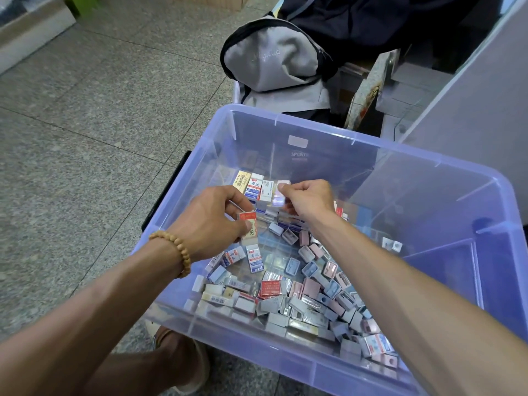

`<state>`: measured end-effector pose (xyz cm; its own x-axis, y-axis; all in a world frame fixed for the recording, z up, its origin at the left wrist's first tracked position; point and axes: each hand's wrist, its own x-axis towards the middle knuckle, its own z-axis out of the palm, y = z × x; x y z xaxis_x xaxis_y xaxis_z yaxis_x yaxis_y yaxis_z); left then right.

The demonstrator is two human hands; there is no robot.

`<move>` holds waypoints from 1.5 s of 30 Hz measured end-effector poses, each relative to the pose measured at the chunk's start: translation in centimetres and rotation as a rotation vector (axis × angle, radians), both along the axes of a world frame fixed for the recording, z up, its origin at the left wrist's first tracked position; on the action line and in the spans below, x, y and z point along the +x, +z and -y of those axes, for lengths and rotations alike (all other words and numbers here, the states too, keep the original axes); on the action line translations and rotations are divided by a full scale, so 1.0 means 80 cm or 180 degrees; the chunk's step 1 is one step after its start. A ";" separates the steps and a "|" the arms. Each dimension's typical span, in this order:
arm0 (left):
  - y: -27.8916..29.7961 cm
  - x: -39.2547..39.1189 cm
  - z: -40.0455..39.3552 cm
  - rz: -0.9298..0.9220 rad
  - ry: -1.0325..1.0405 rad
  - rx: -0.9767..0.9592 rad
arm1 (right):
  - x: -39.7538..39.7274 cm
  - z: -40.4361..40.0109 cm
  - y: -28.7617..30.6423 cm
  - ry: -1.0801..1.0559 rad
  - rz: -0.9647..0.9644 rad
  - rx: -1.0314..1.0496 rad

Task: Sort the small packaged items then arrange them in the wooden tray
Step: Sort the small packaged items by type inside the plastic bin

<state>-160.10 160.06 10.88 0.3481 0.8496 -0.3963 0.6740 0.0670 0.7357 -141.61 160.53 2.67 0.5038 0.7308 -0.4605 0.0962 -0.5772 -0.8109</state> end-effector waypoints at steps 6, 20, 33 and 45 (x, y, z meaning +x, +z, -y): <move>-0.002 0.003 -0.003 -0.0005 -0.0013 0.0031 | 0.001 0.003 -0.003 0.0293 0.0477 -0.0018; -0.023 0.059 -0.024 0.0120 -0.0189 0.0076 | 0.031 0.057 0.039 0.0988 -0.0748 0.0043; -0.081 0.071 -0.075 -0.1464 -0.1702 0.1895 | 0.029 0.030 -0.001 0.0591 0.1009 0.0293; -0.081 0.071 -0.071 -0.1502 -0.1743 0.2023 | 0.030 0.037 -0.002 0.1742 0.2210 0.0736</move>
<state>-154.42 165.72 4.37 0.6828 0.7210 -0.1186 0.7293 -0.6625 0.1712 -139.20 157.56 2.50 0.1689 0.9856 0.0044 0.8181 -0.1377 -0.5584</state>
